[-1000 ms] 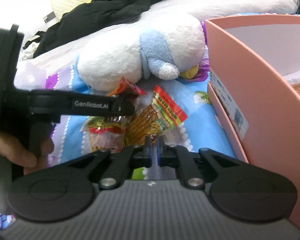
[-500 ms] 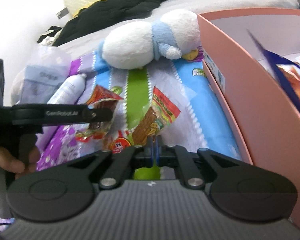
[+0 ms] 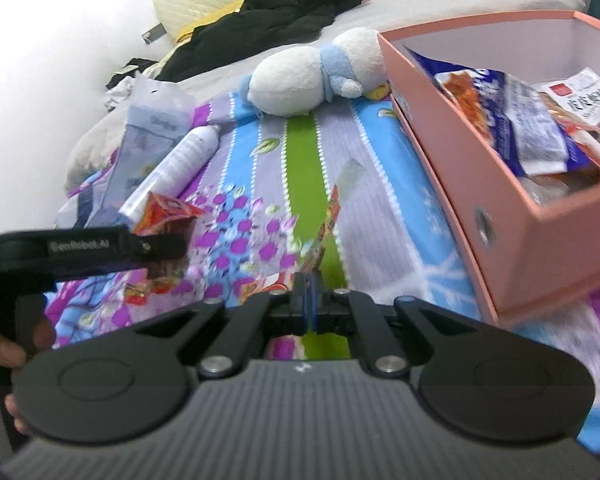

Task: Organize snacks
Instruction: 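Lift both held packets and carry them toward the pink box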

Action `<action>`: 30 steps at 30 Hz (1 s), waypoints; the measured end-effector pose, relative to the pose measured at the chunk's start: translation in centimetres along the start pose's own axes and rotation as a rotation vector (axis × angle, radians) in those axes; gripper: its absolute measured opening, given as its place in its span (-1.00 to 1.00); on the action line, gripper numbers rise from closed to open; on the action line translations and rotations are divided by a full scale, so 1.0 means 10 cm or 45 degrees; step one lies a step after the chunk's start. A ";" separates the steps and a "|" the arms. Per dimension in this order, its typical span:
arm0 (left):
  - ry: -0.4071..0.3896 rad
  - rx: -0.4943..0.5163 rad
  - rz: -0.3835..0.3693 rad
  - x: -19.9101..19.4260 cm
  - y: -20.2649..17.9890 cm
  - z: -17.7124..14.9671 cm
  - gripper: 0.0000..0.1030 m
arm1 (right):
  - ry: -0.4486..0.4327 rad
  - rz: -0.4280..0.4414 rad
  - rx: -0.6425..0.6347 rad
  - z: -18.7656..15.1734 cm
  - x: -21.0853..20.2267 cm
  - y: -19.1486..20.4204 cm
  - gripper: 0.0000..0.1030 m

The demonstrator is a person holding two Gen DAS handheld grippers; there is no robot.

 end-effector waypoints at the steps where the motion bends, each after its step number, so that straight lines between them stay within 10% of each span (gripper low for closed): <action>1: -0.005 -0.002 -0.004 -0.07 -0.03 -0.06 0.06 | -0.001 0.004 0.001 -0.06 -0.06 0.00 -0.92; 17: 0.051 -0.119 0.032 0.01 -0.05 -0.98 0.06 | 0.075 0.023 0.084 -0.72 -0.24 -0.37 -0.79; 21: 0.084 -0.153 0.009 0.11 0.02 -1.04 0.06 | 0.099 0.072 0.219 -0.76 -0.19 -0.53 0.01; 30: 0.001 -0.105 -0.076 -0.06 -0.20 -0.87 0.06 | -0.013 0.093 0.319 -0.69 -0.34 -0.71 0.46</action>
Point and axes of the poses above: each gripper's, at about its wrist camera, not at the fingertips, and x roughly the way its jaws point, y to its left, z to its top, the point moved 6 cm from there along x, roughly the way its jaws point, and after that the axes turned 8 degrees about y, right-handed, at the moved point
